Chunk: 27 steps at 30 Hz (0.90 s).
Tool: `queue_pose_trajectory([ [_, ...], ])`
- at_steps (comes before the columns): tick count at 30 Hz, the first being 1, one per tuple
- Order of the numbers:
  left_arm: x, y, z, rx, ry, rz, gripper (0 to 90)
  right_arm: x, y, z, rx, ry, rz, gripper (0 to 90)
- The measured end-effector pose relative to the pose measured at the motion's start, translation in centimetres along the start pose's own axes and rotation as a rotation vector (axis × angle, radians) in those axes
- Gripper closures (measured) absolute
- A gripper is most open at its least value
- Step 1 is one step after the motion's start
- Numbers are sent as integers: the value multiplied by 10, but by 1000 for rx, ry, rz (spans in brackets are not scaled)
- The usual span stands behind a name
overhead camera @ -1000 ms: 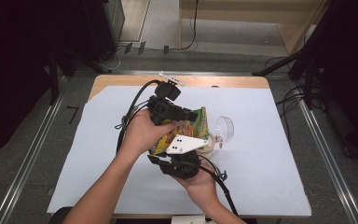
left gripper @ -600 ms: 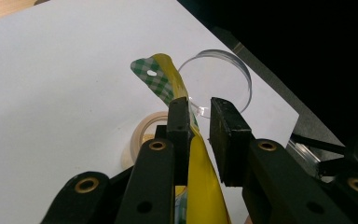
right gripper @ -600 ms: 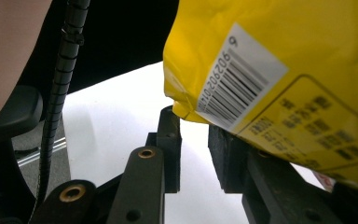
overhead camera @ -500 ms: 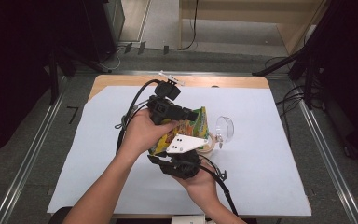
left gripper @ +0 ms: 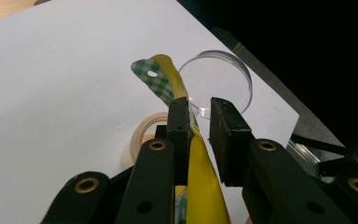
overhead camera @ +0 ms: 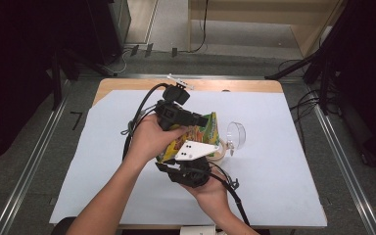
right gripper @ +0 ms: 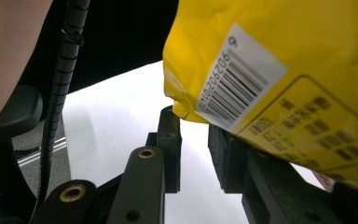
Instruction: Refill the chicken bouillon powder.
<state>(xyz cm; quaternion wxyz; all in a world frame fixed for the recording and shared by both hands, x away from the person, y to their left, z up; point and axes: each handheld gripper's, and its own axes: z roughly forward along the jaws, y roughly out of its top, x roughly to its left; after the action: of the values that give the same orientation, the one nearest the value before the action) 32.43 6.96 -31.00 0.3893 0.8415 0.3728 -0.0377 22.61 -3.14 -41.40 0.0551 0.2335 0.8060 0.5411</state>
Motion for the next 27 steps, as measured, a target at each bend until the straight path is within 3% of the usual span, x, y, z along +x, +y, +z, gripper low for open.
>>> queue_pose_trajectory([
  [27,0,0,1,0,1,1,786,0,0,0,0,-4,2,762],
])
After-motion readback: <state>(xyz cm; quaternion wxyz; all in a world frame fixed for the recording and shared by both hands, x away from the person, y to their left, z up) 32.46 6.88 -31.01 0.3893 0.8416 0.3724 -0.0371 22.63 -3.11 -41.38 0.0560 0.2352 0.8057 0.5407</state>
